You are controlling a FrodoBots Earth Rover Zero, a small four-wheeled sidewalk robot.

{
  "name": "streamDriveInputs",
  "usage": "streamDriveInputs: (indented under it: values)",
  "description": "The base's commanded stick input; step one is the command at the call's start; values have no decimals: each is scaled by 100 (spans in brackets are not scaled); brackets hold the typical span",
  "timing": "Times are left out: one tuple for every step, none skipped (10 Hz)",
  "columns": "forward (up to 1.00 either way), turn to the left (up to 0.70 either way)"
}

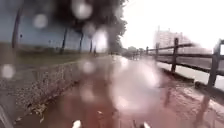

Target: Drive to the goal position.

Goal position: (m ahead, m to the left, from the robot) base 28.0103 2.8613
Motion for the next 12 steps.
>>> streamDriveInputs:
  values:
    - [70, 0]
    - [70, 0]
    - [70, 0]
    - [70, 0]
    - [70, -8]
    - [70, -27]
    - [70, -26]
    - [70, -1]
    - [70, 0]
    - [70, 0]
    - [70, 0]
    - [70, 0]
